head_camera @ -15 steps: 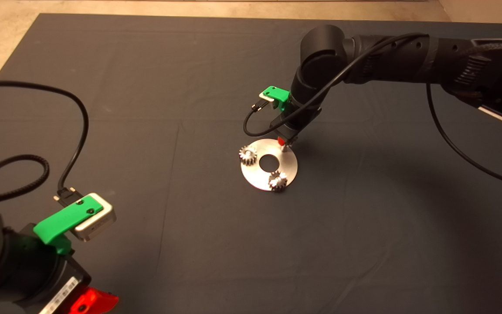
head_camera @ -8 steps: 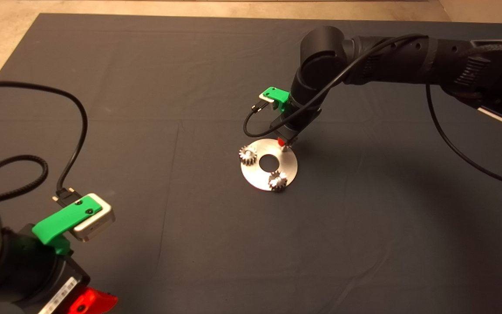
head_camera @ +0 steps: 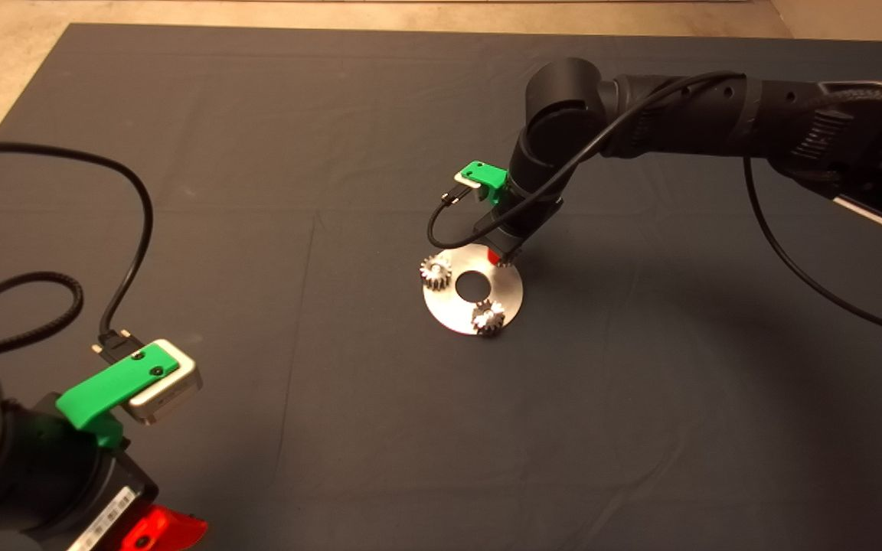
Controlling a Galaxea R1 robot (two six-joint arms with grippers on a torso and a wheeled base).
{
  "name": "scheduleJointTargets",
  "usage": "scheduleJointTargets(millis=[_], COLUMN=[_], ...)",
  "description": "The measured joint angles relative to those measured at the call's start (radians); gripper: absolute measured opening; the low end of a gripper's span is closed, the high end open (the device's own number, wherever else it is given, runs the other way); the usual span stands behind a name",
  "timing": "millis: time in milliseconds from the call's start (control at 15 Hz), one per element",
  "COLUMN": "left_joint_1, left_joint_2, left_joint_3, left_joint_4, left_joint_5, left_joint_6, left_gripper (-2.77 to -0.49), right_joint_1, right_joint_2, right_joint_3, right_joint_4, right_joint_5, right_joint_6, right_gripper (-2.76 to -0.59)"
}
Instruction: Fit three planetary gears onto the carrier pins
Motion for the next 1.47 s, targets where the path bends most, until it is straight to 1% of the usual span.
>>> scheduleJointTargets(millis=[267,467,600,667,733,1000,1467], left_joint_1=[0.0,0.0,0.0,0.0,0.0,0.0,0.0], left_joint_2=[-0.006,-0.015,-0.023,-0.024,-0.024,-0.024,-0.024], left_joint_3=[0.0,0.0,0.0,0.0,0.0,0.0,0.0], left_joint_4=[0.0,-0.001,-0.007,-0.007,-0.008,-0.011,-0.011], left_joint_5=[-0.001,-0.009,-0.01,-0.01,-0.01,-0.01,-0.01], left_joint_6=[0.0,0.0,0.001,0.002,0.01,0.015,0.015], left_gripper=[-0.49,-0.49,-0.49,-0.49,-0.49,-0.49,-0.49], right_joint_1=[0.0,-0.011,-0.022,-0.026,-0.026,-0.027,-0.027], right_joint_2=[-0.001,-0.003,-0.007,-0.009,-0.009,-0.009,-0.009], right_joint_3=[0.001,0.013,0.021,0.023,0.024,0.026,0.026], right_joint_4=[0.0,-0.015,-0.016,-0.017,-0.018,-0.022,-0.022], right_joint_5=[0.0,-0.001,-0.007,-0.007,-0.006,-0.013,-0.013], right_joint_6=[0.0,0.0,0.0,0.0,0.0,0.0,0.0], right_gripper=[-2.42,-2.42,-2.42,-2.42,-2.42,-2.42,-2.41])
